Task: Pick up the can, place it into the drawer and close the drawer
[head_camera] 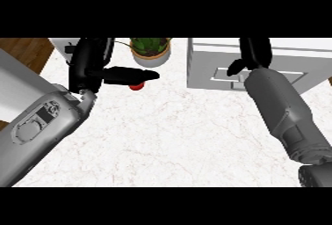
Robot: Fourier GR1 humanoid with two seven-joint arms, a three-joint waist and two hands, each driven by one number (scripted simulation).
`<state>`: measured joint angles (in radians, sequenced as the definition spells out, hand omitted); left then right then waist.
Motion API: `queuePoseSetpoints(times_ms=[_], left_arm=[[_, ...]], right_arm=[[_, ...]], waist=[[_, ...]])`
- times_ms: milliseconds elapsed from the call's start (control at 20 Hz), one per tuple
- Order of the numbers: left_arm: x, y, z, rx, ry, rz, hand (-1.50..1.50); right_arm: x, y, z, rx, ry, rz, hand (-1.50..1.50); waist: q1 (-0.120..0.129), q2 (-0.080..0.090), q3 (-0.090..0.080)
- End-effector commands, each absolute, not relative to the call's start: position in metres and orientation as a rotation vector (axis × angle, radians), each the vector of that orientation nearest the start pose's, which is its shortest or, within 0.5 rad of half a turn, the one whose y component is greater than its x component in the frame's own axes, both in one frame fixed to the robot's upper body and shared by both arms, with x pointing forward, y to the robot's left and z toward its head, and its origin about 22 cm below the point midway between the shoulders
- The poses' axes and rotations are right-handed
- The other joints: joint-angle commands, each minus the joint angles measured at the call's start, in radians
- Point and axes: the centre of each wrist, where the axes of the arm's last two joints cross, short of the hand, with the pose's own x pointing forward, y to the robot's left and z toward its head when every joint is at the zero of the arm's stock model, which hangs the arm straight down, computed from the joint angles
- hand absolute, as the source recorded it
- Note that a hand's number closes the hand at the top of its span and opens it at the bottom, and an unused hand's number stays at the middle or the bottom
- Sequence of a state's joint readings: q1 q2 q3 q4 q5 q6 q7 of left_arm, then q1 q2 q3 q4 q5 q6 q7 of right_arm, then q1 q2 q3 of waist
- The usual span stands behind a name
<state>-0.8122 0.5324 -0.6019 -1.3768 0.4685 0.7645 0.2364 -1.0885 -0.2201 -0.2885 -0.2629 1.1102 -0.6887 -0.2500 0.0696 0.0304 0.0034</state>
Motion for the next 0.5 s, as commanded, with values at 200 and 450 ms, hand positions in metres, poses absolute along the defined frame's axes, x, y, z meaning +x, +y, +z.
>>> queuePoseSetpoints(times_ms=[200,450], left_arm=[[0.348,0.169,0.154,0.244,-1.728,-0.077,-1.5],[0.344,0.179,0.151,0.263,-1.724,-0.057,-1.5]], right_arm=[[0.463,-0.176,0.096,-0.959,-1.922,0.472,-1.5],[0.467,-0.177,0.108,-0.767,-1.95,0.286,-1.5]], waist=[[0.017,-0.007,0.001],[0.003,-0.014,0.0]])
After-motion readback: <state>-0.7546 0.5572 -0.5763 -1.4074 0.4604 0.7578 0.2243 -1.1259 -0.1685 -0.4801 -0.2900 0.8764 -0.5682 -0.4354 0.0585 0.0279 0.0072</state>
